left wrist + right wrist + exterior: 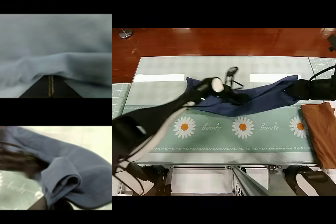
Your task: Fold the shirts.
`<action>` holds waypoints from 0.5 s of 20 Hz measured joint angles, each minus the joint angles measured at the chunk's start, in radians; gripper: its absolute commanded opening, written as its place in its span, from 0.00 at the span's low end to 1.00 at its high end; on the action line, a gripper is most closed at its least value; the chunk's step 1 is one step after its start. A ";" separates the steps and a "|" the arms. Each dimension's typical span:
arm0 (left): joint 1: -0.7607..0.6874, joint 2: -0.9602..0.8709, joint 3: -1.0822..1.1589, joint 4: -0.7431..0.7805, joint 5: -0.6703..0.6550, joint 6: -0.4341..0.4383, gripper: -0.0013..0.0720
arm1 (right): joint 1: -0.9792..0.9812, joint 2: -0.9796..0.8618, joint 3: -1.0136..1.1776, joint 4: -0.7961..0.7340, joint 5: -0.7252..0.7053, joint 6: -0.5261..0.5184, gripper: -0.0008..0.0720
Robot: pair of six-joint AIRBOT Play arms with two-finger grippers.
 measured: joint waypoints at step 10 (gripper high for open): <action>0.065 -0.006 0.132 0.047 -0.206 -0.009 0.05 | 0.090 0.038 -0.011 -0.001 -0.064 0.042 0.04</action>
